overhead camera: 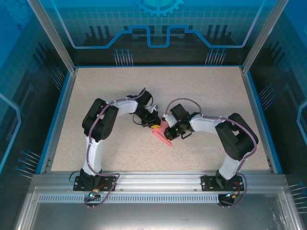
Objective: Fold a paper plane with a square sheet of paper (fold left side to right side)
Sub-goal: Third fold the triangle at the center of the table.
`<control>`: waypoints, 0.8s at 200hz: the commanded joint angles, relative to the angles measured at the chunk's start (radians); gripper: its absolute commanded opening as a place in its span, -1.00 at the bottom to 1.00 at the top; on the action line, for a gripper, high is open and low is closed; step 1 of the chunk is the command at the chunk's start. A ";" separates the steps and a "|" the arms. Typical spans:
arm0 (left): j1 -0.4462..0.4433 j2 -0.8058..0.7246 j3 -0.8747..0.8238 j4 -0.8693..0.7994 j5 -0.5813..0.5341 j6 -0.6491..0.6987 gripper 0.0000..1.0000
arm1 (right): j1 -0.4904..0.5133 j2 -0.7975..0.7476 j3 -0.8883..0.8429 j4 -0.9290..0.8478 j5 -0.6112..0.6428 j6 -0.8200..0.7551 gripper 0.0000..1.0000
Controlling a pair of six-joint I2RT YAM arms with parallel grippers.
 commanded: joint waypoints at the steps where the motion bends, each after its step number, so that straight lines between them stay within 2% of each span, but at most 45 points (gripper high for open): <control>1: -0.008 0.036 0.011 -0.058 -0.038 0.018 -0.82 | -0.008 -0.013 -0.002 -0.013 -0.005 0.005 -1.00; 82: -0.008 0.034 0.010 -0.058 -0.040 0.018 -0.82 | -0.007 -0.070 -0.034 -0.018 0.008 0.010 -1.00; 160: -0.008 0.034 0.008 -0.056 -0.041 0.018 -0.82 | -0.006 -0.013 -0.017 -0.012 0.008 0.010 -1.00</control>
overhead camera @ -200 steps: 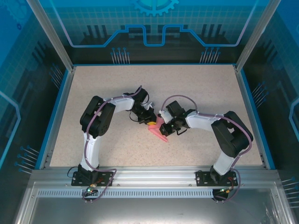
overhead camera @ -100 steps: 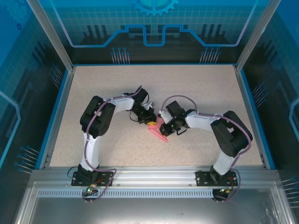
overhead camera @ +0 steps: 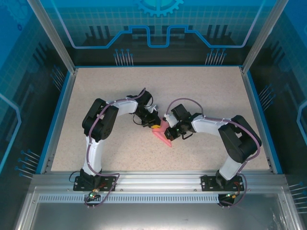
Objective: Fold a paper plane with a square sheet of paper (fold left side to right side)
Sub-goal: Third fold the triangle at the center of the table.
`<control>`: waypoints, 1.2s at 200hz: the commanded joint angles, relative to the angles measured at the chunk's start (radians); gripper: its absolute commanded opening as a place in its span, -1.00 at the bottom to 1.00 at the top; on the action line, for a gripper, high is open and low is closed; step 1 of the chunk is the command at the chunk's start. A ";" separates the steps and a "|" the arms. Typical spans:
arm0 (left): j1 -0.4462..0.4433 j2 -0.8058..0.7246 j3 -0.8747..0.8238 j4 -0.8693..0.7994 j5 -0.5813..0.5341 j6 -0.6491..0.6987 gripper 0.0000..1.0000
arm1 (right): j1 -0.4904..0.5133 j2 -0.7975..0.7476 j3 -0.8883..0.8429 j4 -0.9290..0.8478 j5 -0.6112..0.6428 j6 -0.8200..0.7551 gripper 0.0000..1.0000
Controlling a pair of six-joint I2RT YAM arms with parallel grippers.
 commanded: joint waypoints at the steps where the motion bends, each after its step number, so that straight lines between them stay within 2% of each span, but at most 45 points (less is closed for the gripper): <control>1: -0.008 0.034 0.008 -0.056 -0.041 0.018 -0.82 | -0.006 0.031 0.006 -0.013 0.007 0.007 -1.00; 111: -0.008 0.028 0.015 -0.060 -0.038 0.020 -0.80 | -0.001 0.060 0.039 -0.027 0.009 0.002 -1.00; 164: 0.021 -0.059 0.052 -0.102 -0.034 0.044 -0.62 | 0.001 0.063 0.027 -0.052 0.018 -0.005 -1.00; 198: 0.059 -0.114 0.107 -0.154 -0.033 0.079 -0.42 | 0.007 0.063 0.017 -0.061 0.015 -0.005 -1.00; 225: 0.079 -0.195 0.056 -0.149 -0.038 0.086 -0.58 | 0.013 0.062 0.017 -0.067 0.018 -0.004 -1.00; 240: 0.077 -0.246 -0.011 -0.112 0.002 0.069 -0.68 | 0.016 0.063 0.018 -0.066 0.018 -0.002 -1.00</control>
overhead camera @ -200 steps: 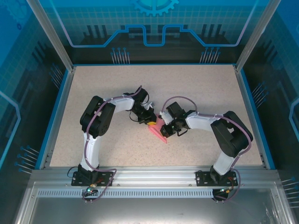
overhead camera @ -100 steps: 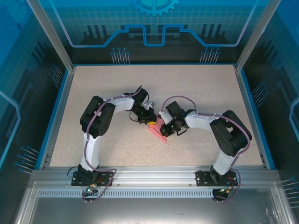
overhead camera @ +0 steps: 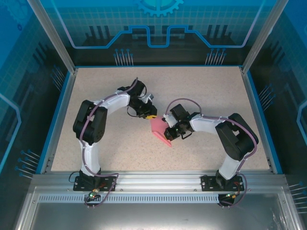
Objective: Fold a paper plane with a square sheet of paper (fold left side to right side)
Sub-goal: Third fold the triangle at the center of the table.
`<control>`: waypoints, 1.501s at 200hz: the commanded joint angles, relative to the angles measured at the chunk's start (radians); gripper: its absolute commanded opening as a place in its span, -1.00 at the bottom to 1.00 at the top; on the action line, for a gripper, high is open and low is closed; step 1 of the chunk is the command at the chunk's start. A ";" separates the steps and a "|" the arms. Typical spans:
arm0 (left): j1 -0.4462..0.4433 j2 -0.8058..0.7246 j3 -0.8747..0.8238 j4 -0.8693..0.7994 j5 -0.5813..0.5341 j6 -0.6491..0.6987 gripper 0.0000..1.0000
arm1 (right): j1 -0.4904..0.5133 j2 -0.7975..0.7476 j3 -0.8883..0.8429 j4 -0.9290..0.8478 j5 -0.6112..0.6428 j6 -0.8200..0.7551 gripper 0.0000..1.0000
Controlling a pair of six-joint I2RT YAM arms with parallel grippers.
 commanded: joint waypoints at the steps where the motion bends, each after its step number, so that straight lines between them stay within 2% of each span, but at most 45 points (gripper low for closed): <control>1: -0.001 -0.105 -0.075 -0.002 0.039 0.006 -0.68 | 0.013 0.022 -0.005 -0.050 0.017 -0.001 -1.00; 29: -0.025 -0.156 -0.225 0.127 0.138 -0.068 -0.75 | 0.016 0.027 -0.004 -0.050 0.016 -0.003 -1.00; 54: -0.073 -0.153 -0.284 0.214 0.158 -0.129 -0.76 | 0.016 0.029 -0.002 -0.053 0.020 -0.005 -1.00; 132: -0.127 -0.037 -0.296 0.289 0.130 -0.188 -0.77 | 0.020 0.028 -0.004 -0.056 0.020 -0.008 -1.00; 276: -0.131 0.044 -0.352 0.249 -0.008 -0.142 -0.77 | 0.016 0.028 0.020 -0.054 0.002 0.012 -1.00; 300: -0.131 0.053 -0.363 0.243 -0.036 -0.139 -0.77 | -0.002 0.012 0.048 -0.055 -0.011 0.041 -0.85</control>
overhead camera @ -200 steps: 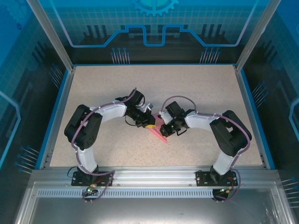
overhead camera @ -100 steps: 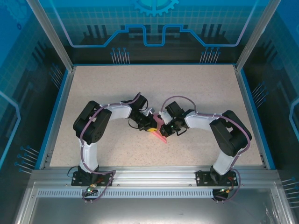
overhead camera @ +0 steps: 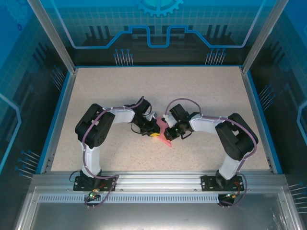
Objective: Fold a paper plane with a square sheet of paper (fold left side to right side)
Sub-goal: Third fold the triangle at the center of the table.
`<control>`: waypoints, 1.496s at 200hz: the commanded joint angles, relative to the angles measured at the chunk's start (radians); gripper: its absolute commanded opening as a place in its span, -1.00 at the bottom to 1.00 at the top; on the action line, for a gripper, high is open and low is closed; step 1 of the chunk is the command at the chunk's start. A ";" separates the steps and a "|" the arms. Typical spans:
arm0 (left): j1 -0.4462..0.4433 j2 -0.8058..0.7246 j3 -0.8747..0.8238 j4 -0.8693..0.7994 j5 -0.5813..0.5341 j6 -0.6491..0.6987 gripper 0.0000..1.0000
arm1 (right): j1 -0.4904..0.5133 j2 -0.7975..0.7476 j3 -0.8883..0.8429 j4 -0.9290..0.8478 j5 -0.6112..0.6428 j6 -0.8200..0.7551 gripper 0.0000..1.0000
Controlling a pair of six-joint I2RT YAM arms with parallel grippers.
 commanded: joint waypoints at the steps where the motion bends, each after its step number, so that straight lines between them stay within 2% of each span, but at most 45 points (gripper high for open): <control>1: -0.004 0.053 -0.042 -0.045 -0.088 0.027 -0.77 | -0.008 0.008 0.039 -0.044 -0.017 0.034 -0.84; 45: -0.004 0.063 -0.053 -0.054 -0.105 0.034 -0.78 | -0.054 -0.075 0.079 -0.104 -0.024 0.056 -0.48; 63: -0.005 0.061 -0.052 -0.054 -0.105 0.034 -0.79 | -0.056 -0.114 0.077 -0.148 -0.040 0.043 -0.42; 102: -0.003 0.060 -0.046 -0.060 -0.105 0.037 -0.79 | -0.033 -0.129 0.041 -0.183 -0.242 0.075 -0.53; 120: -0.003 0.057 -0.043 -0.064 -0.108 0.037 -0.79 | -0.005 -0.094 0.032 -0.175 -0.287 0.110 -0.56; 184: -0.005 0.060 -0.034 -0.074 -0.109 0.043 -0.79 | 0.006 0.026 0.046 -0.152 -0.232 0.181 -0.60; 299: -0.002 0.067 -0.028 -0.086 -0.119 0.050 -0.79 | 0.000 0.081 0.047 -0.282 -0.125 0.158 -0.62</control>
